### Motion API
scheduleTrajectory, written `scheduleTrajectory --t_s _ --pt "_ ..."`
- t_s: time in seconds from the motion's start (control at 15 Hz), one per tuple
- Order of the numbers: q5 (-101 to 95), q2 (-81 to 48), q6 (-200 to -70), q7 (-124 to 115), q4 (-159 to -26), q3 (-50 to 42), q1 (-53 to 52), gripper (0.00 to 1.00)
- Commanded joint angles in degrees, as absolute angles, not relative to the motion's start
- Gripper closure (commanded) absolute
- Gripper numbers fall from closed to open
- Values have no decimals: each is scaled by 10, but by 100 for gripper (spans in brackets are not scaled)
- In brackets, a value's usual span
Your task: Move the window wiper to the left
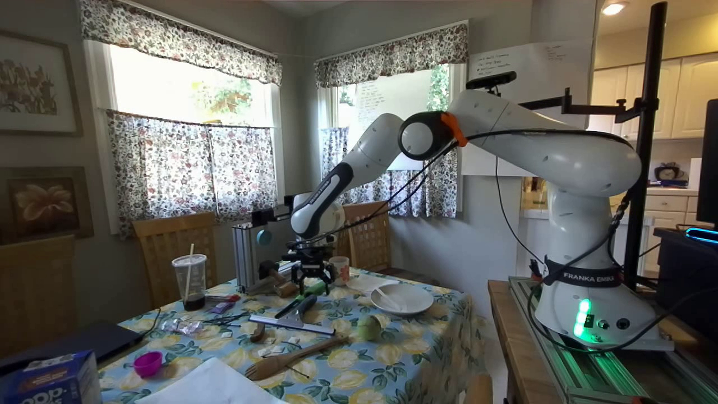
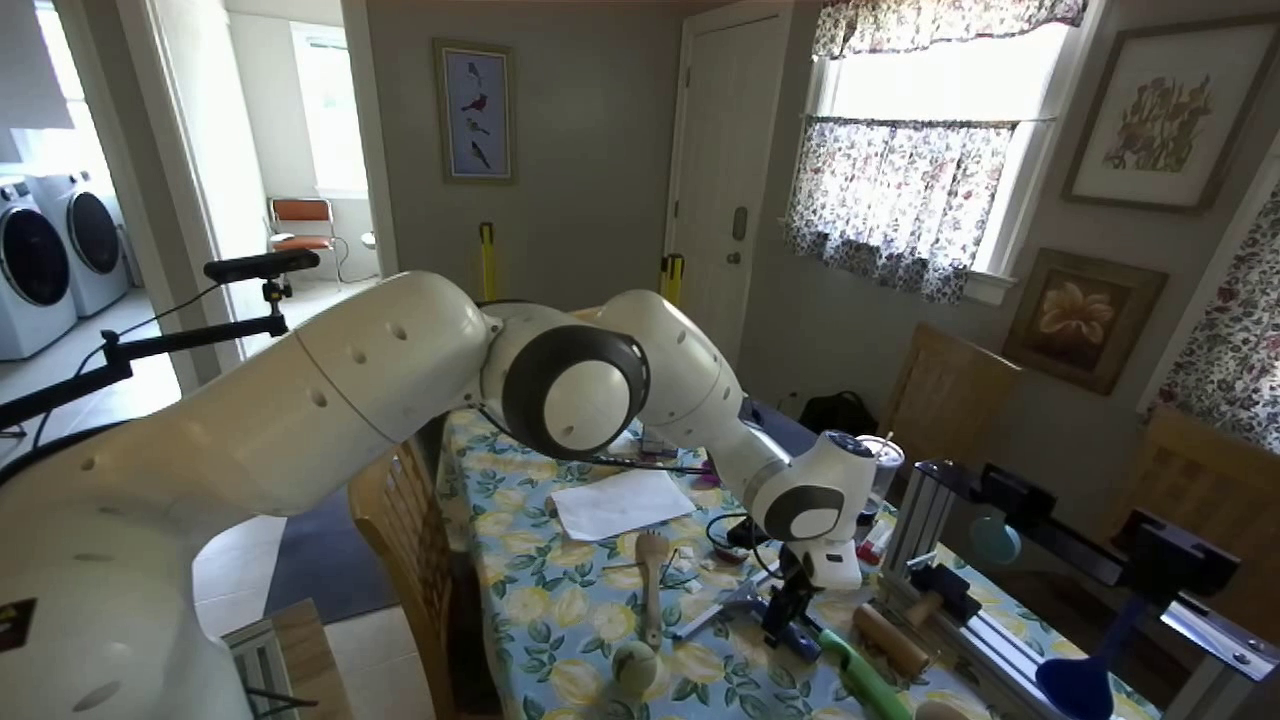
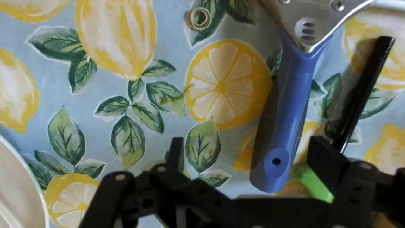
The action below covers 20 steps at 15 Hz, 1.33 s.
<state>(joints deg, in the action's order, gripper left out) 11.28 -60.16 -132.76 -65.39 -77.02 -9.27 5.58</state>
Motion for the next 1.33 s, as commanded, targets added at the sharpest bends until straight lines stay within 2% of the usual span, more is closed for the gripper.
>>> scheduleTrajectory --t_s 0.0,1.27 --pt "129 -620 -1356 -646 -752 -81 69 0" --pt "126 -642 -1348 -651 -730 -80 67 0"
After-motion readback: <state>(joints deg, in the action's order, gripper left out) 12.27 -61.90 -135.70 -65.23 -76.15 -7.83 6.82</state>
